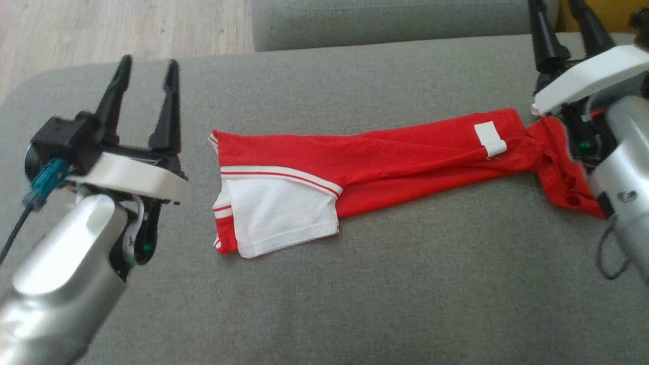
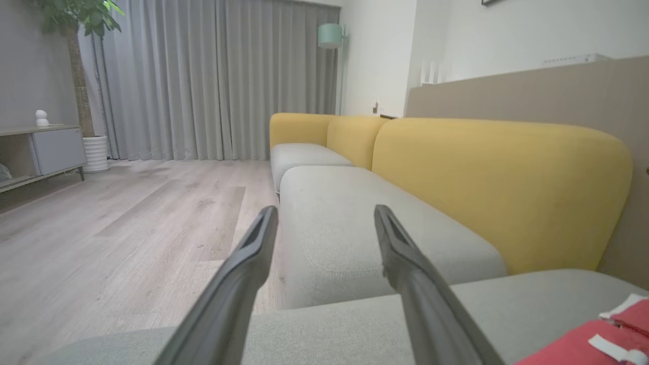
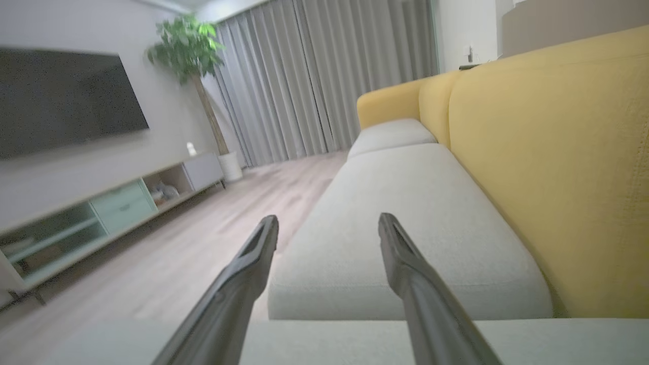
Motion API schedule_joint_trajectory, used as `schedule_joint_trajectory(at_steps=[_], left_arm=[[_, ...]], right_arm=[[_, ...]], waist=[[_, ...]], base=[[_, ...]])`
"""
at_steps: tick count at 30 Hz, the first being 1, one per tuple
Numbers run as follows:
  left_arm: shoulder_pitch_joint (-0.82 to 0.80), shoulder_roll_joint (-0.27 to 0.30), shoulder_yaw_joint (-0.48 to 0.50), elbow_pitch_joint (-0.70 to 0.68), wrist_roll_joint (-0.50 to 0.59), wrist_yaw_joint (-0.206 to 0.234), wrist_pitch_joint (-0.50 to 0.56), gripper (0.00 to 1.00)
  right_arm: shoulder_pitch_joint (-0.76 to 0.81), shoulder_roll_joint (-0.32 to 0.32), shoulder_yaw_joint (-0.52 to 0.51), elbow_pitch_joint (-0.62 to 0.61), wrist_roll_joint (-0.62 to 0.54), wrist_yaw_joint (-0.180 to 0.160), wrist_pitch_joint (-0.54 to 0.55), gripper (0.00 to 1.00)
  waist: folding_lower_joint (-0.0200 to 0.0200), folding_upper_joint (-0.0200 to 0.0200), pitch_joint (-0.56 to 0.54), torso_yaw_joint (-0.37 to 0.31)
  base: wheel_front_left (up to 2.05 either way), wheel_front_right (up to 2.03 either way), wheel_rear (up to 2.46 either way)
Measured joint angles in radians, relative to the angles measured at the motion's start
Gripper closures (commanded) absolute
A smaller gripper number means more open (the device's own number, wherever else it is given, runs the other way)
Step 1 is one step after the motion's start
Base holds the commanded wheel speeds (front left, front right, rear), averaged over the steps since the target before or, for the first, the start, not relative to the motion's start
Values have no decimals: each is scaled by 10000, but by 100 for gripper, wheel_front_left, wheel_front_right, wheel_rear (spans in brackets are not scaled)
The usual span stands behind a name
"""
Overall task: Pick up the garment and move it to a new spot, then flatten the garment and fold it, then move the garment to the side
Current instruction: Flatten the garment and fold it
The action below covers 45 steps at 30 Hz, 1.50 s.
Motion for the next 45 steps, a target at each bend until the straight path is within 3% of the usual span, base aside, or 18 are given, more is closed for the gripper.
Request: schedule_joint_trajectory(at_steps=[3, 6, 9, 12, 20, 28, 31, 39, 45], left_arm=[[914, -587, 1450, -378, 612, 420, -19, 0], [2141, -1175, 2441, -765, 1708, 462, -63, 0], [3589, -1883, 2966, -817, 2487, 265, -61, 0], [4670, -2533, 3488, -706, 2995, -146, -59, 0], [5494, -3691, 4796, -418, 4031, -1060, -59, 0], [5307, -4314, 5544, -115, 4997, -2117, -59, 0], [4904, -4460, 5678, -6, 5246, -2385, -59, 0], [4393, -4828, 5994, 267, 5726, -2959, -59, 0], [4370, -4932, 6092, 374, 5856, -3087, -59, 0]], right_arm=[[903, 656, -2021, -899, -880, 0, -10, 0], [2342, 1484, -3685, -1871, -2510, 0, -12, 0], [4219, 2650, -4870, -2629, -3824, 0, -12, 0], [5774, 3271, -5338, -3049, -4730, 0, -12, 0], [6624, 3400, -5871, -3478, -5384, 0, -12, 0], [6293, 3457, -6077, -3243, -5960, 0, 69, 0], [5538, 3476, -6771, -2798, -6497, 0, 420, 0], [3708, 3467, -9871, -435, -8217, 0, 1492, 0], [3615, 3473, -10851, 859, -8750, 0, 1534, 0]], waist=[[-1, 0, -164, -53], [-1, 0, -317, -113], [0, 0, -435, -135], [-2, 0, -516, -101], [0, 0, -419, -6], [0, 0, 146, 222], [1, 0, 480, 337], [3, 0, 1251, 852], [1, 0, 1345, 959]], base=[[0, 0, 0], [0, 0, 0], [0, 0, 0], [0, 0, 0], [0, 0, 0], [0, 0, 0], [0, 0, 0], [0, 0, 0], [0, 0, 0]])
